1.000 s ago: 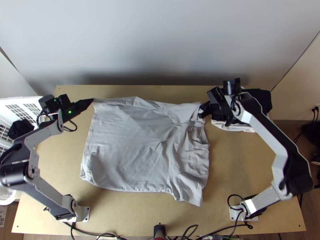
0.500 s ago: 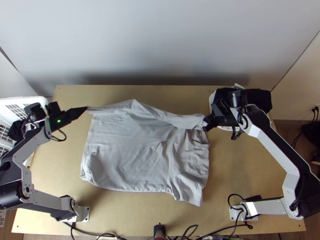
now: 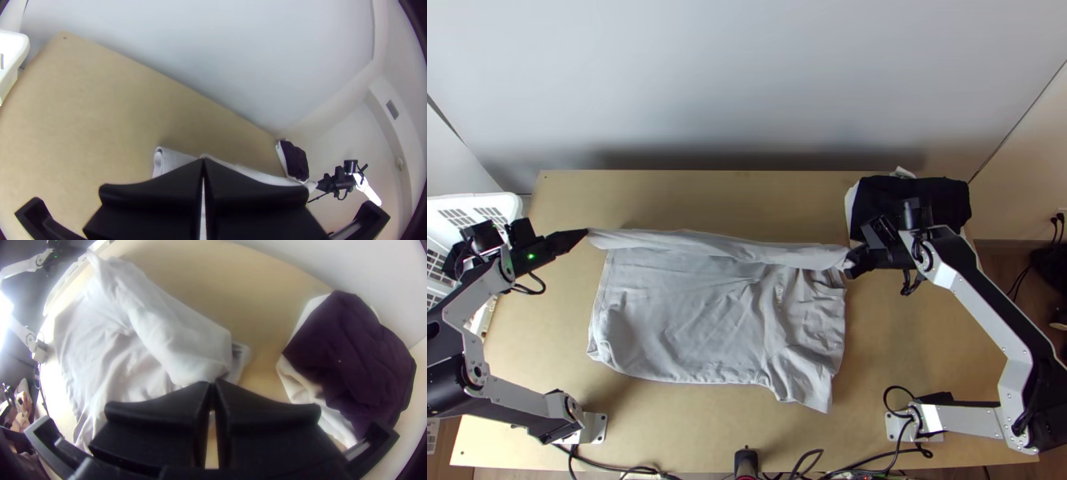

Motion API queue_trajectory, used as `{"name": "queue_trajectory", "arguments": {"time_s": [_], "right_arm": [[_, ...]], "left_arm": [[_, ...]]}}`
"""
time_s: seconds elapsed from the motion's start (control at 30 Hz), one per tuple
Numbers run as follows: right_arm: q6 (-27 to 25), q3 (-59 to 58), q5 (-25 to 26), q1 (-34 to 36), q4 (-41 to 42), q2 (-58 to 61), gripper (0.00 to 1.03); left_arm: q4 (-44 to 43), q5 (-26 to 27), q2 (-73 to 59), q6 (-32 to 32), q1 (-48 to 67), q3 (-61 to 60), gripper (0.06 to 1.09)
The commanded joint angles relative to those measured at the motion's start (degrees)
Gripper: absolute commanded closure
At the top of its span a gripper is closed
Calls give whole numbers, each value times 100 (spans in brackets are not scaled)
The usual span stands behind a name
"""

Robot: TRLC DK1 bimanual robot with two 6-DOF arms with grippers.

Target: Fold the t-shirt

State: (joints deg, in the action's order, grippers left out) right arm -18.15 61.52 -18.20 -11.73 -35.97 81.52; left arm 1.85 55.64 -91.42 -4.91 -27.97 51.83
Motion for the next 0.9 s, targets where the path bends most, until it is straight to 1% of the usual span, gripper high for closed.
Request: {"name": "queue_trajectory", "arguments": {"time_s": [0.0, 0.13, 0.33, 0.47, 0.57, 0.6, 0.63, 0.67, 0.7, 0.73, 0.8, 0.87], "right_arm": [[-83, -342, -17, 30, -68, -39, 100], [-110, -571, -52, 21, -77, 22, 100], [-92, -887, -149, -49, -227, 277, 100], [-74, -940, -149, -58, -315, 532, 100], [-83, -896, -149, -58, -508, 725, 100], [-92, -887, -149, -58, -561, 752, 97], [-92, -887, -149, -49, -569, 752, 86], [-83, -878, -149, -49, -587, 743, 75], [-83, -861, -149, -40, -613, 743, 65], [-74, -852, -149, -31, -631, 743, 53], [-66, -808, -149, -31, -736, 734, 39], [-66, -729, -149, -40, -921, 734, 30]], "left_arm": [[325, -18, -236, 482, -86, 2, 105], [641, -114, -377, 886, -77, 2, 105], [1635, -334, -561, 1827, 2, 178, 105], [1872, -387, -746, 2020, 10, 336, 105], [2267, -396, -904, 2284, 10, 512, 105], [2452, -396, -948, 2424, 10, 565, 103], [2593, -387, -975, 2503, 10, 609, 91], [2724, -396, -1027, 2565, 10, 635, 70], [2909, -396, -1071, 2688, 28, 670, 46], [3146, -413, -1080, 2996, 46, 705, 32], [3410, -721, -1115, 3171, 116, 776, 28], [3718, -835, -1142, 3409, 142, 864, 26]]}}
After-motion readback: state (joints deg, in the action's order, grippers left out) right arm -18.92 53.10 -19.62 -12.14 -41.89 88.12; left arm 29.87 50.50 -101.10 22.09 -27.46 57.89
